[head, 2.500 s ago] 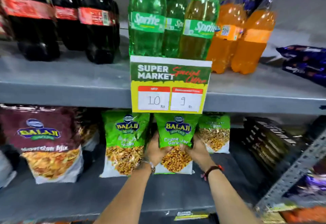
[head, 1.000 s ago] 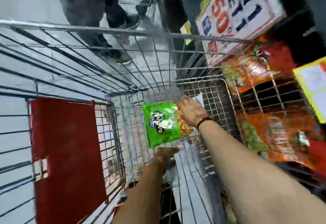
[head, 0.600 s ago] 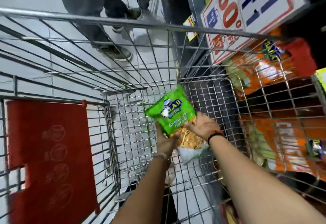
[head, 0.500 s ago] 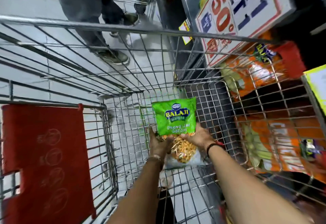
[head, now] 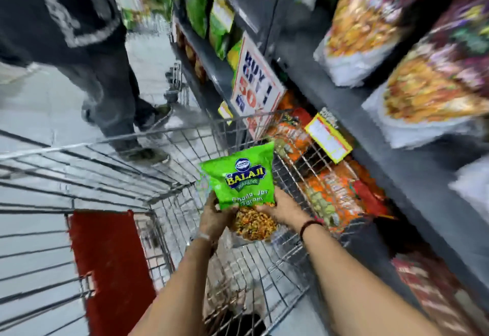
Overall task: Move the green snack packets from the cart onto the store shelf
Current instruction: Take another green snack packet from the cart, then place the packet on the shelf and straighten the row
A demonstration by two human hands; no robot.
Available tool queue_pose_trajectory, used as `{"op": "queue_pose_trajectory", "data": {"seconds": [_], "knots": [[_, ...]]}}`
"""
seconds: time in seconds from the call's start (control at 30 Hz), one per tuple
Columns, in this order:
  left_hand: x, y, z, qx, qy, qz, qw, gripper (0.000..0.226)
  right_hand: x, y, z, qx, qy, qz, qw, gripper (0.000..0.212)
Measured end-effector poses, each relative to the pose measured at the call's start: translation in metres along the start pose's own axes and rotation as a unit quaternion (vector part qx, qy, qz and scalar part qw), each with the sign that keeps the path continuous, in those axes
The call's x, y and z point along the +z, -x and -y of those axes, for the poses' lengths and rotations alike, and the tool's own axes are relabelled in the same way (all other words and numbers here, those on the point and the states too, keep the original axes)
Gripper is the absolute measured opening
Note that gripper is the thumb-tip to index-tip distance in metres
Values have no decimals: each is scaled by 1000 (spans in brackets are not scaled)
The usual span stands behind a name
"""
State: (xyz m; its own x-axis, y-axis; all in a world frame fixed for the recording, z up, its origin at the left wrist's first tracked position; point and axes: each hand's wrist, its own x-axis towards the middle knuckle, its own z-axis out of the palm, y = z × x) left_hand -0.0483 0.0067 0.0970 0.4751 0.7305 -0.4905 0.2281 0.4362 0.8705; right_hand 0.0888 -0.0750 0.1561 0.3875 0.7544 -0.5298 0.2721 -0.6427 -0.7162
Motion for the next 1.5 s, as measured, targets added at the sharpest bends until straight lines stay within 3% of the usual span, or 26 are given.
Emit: {"op": "queue_pose_trajectory", "data": {"seconds": [0.03,0.07,0.17,0.37,0.53,0.77,0.87,1.0,1.13,1.3,1.43,1.5], "knots": [[3,10,-20,28,-17,19,999,41,-8,17,10,-17,-15,-34,999,98],[7,21,-43,61,-35,36,997,42,-17,32,18,-25,-27,-69,997,89],[21,43,-93,131,-48,80,987,48,-34,64,33,-35,-29,-157,986,46],[95,129,-173,267,-77,187,942,50,-97,175,38,-122,-70,-329,934,49],[187,221,-181,328,-99,284,895,52,-146,298,-9,-119,-106,-431,888,47],[321,365,-106,301,-101,437,842,48,-162,484,-128,-16,-117,-534,837,53],[370,428,-68,299,-110,491,811,44,-157,556,-175,25,-121,-589,799,51],[411,474,-44,298,-140,535,778,44,-155,604,-218,64,-129,-645,750,49],[476,502,-32,282,-185,582,740,49,-181,633,-258,91,-137,-693,702,67],[513,518,-21,273,-203,557,757,51,-198,637,-279,77,-162,-728,661,107],[540,522,-16,285,-203,541,765,54,-221,631,-305,67,-204,-741,636,120],[559,522,-10,286,-198,527,775,54,-235,629,-326,93,-218,-730,641,113]]}}
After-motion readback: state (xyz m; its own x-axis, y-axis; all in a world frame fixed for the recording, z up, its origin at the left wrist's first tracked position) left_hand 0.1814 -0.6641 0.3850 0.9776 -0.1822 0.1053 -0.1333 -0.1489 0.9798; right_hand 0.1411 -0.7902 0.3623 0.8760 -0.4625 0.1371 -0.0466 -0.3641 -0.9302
